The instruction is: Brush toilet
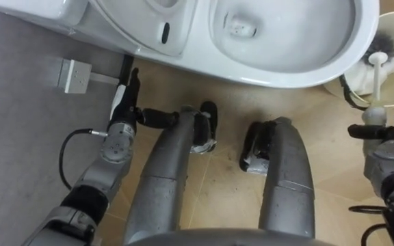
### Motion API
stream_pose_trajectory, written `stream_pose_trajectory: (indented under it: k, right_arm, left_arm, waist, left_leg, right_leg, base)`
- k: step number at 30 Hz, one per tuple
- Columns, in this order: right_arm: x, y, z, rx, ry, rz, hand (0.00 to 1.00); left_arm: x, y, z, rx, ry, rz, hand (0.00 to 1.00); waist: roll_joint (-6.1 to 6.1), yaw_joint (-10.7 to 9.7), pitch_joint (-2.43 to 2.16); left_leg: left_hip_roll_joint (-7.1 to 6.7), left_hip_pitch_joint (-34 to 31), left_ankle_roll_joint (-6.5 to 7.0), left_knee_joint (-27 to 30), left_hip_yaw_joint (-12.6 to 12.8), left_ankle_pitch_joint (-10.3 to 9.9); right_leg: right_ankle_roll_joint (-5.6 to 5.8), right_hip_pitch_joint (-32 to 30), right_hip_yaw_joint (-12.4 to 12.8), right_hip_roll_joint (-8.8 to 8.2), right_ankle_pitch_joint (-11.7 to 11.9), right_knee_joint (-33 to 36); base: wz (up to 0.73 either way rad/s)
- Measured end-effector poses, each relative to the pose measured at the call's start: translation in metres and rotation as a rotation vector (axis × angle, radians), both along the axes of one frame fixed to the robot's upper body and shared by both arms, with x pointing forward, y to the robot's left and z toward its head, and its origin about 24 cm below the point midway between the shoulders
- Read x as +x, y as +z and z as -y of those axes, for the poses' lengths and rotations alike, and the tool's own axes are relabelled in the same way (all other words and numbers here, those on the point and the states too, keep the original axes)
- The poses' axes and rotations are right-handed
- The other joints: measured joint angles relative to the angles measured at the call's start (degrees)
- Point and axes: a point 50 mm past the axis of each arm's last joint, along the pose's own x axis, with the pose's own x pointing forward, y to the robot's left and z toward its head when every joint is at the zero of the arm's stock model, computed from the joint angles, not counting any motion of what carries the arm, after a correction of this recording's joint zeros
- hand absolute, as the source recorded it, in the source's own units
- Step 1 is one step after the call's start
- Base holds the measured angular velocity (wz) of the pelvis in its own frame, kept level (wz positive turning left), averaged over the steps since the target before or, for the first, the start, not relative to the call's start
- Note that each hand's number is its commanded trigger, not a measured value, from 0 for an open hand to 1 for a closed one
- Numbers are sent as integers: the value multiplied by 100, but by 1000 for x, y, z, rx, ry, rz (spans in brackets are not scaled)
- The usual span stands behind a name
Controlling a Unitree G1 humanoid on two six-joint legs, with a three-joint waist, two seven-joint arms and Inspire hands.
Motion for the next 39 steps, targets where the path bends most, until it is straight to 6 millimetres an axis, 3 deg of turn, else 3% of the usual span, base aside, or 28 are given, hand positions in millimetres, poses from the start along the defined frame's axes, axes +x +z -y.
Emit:
stream_pose_trajectory:
  k: [6,15,20,29,39]
  right_arm:
    - [0,0,0,10,-17,10,100]
    - [5,-5,-11,165,-80,84,100]
    - [5,-8,-14,230,-115,111,100]
    - [-4,-15,-17,305,-165,136,100]
    - [-20,-27,-19,375,-228,118,100]
  left_arm:
    - [0,1,-3,5,-6,1,0]
    - [1,5,-1,12,-25,21,0]
    - [-3,2,-3,4,-14,6,0]
    - [-12,-4,-6,1,9,-18,0]
    - [-26,-17,-13,22,34,-80,0]
  waist:
    - [-29,-65,7]
    - [-70,-210,7]
    - [-73,-204,8]
    - [-65,-176,2]
    - [-45,-167,-9]
  left_leg:
    - [-15,-4,-12,48,1,-9]
    - [6,21,5,184,-69,-44]
    - [-1,63,30,185,-48,-55]
    - [73,212,38,139,-79,-66]
    - [92,979,18,-468,-193,-18]
  right_leg:
    - [-20,-1,-6,-54,-12,57]
    - [-15,97,-70,-39,-13,77]
    - [72,121,-2,15,6,71]
    - [89,308,-42,103,56,-85]
    - [75,1173,-264,137,203,-861]
  base:
    - [0]
    - [-1]
    - [-4]
    - [-4]
    - [0]
